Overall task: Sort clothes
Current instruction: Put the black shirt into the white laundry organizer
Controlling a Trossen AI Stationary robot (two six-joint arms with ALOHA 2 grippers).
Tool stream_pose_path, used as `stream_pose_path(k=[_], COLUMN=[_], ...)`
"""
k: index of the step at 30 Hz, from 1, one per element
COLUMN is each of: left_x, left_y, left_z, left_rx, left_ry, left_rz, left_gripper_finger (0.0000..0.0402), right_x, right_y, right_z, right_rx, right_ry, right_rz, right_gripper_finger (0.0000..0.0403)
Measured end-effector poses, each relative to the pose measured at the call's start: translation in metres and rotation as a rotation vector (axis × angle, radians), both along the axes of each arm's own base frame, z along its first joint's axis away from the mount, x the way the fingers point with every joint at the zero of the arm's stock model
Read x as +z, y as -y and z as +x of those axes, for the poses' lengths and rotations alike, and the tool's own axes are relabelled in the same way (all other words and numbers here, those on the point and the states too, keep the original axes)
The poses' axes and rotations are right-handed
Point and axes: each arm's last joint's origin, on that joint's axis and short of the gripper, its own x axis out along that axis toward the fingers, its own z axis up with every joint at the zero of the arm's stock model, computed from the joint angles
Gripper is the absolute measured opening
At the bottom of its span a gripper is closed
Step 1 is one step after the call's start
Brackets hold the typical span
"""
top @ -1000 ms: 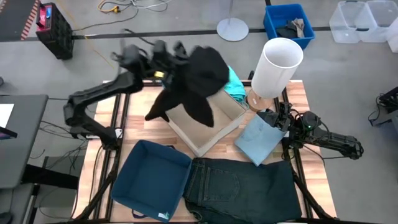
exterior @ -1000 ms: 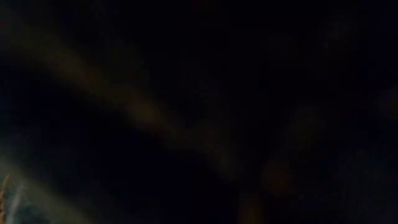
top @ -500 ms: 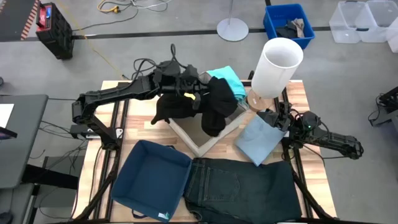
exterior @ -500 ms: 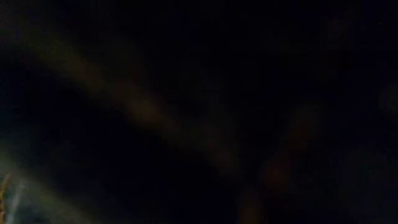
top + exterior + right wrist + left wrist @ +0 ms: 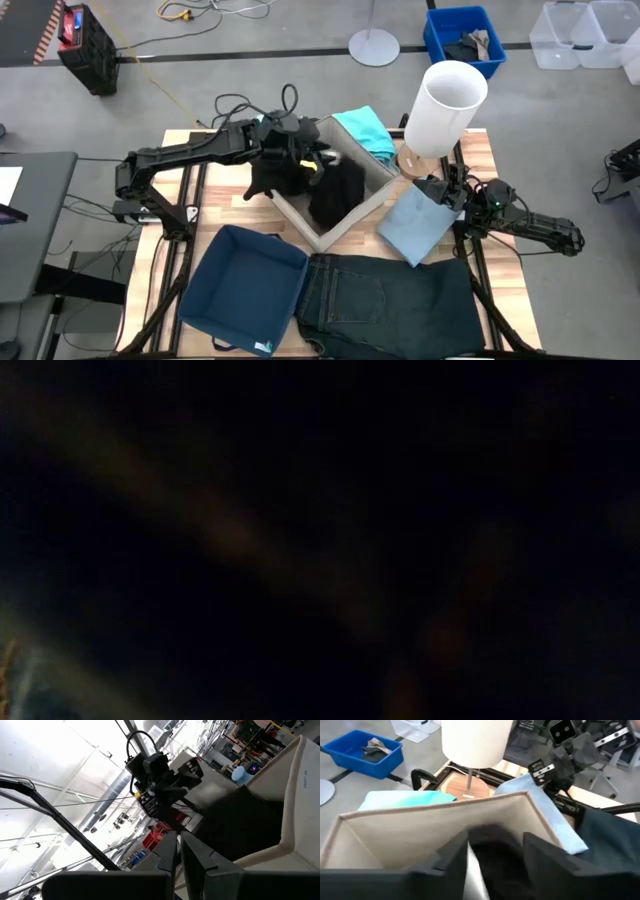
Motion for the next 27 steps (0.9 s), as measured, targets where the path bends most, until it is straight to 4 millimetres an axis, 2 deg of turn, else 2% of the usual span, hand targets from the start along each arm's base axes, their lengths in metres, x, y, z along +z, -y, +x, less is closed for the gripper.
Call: stream_pose_path(k=[3, 6, 13, 18, 22, 27], left_x=[-0.001, 0.001, 0.011, 0.006, -0.001, -0.008], left_y=[0.004, 0.008, 0.019, 0.024, 0.027, 0.031], left_z=[0.001, -0.009, -0.063, -0.094, -0.106, -0.107], left_rx=[-0.017, 0.003, 0.229, 0.366, 0.42, 0.395], left_ry=[-0.01, -0.053, -0.252, -0.414, -0.533, -0.582], left_rz=[0.003, -0.032, -0.073, -0.144, -0.198, -0.225], left_gripper_finger=[0.0245, 0.0264, 0.0237, 0.0218, 0.0216, 0.0216], right_x=[0.0, 0.0, 0.0, 0.0, 0.0, 0.0], right_y=[0.0, 0.0, 0.0, 0.0, 0.0, 0.0], right_z=[0.0, 0.0, 0.0, 0.0, 0.0, 0.0], right_rx=[0.0, 0.0, 0.001, 0.001, 0.001, 0.001], right_ry=[0.0, 0.0, 0.003, 0.003, 0.001, 0.0], right_rz=[0.0, 0.0, -0.001, -0.001, -0.001, -0.001], right_gripper_finger=[0.0047, 0.0047, 0.0047, 0.0047, 0.0047, 0.0047])
